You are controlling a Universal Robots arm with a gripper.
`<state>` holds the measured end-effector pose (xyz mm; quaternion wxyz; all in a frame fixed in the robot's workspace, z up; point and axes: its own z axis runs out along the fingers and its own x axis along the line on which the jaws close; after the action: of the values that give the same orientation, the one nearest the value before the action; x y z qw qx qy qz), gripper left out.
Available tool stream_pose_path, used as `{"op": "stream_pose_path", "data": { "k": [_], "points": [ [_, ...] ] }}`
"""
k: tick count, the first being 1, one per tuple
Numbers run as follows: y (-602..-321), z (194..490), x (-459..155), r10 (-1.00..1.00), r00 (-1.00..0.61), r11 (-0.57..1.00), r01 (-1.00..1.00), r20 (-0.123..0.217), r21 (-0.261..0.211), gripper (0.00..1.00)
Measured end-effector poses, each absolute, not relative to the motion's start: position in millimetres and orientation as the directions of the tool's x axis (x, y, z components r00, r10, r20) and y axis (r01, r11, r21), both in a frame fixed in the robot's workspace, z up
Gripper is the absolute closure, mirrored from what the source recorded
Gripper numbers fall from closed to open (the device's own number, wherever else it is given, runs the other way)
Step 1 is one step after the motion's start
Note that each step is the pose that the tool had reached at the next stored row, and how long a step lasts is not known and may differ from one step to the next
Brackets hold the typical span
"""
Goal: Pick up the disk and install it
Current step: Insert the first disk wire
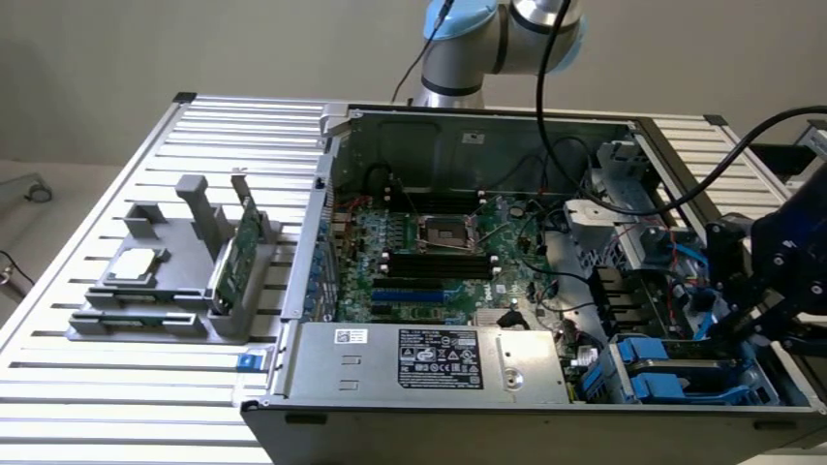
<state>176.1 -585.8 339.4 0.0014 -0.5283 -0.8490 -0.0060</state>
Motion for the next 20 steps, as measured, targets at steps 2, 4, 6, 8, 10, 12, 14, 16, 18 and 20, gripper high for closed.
{"op": "stream_pose_path", "data": {
  "k": [2, 4, 6, 8, 10, 12, 14, 16, 18, 20],
  "points": [
    [-586, 339, 176, 0.899, -0.438, 0.438, 0.899, 0.009, 0.007, 0.84],
    [-586, 339, 176, 0.899, -0.437, 0.437, 0.899, 0.01, 0.007, 0.84],
    [-586, 339, 176, 0.899, -0.437, 0.437, 0.899, 0.01, 0.006, 0.84],
    [-586, 339, 176, 0.899, -0.437, 0.437, 0.899, 0.01, 0.006, 0.84],
    [-586, 339, 174, 0.9, -0.437, 0.437, 0.9, 0.01, 0.007, 0.84],
    [-585, 340, 170, 0.9, -0.436, 0.436, 0.9, 0.009, 0.007, 0.84],
    [-585, 340, 165, 0.901, -0.434, 0.434, 0.901, 0.009, 0.007, 0.84],
    [-585, 341, 162, 0.903, -0.43, 0.43, 0.903, 0.01, 0.007, 0.84],
    [-585, 341, 162, 0.907, -0.422, 0.422, 0.907, 0.013, 0.008, 0.84],
    [-585, 342, 162, 0.911, -0.412, 0.412, 0.911, 0.017, 0.01, 0.84]
  ]
}}
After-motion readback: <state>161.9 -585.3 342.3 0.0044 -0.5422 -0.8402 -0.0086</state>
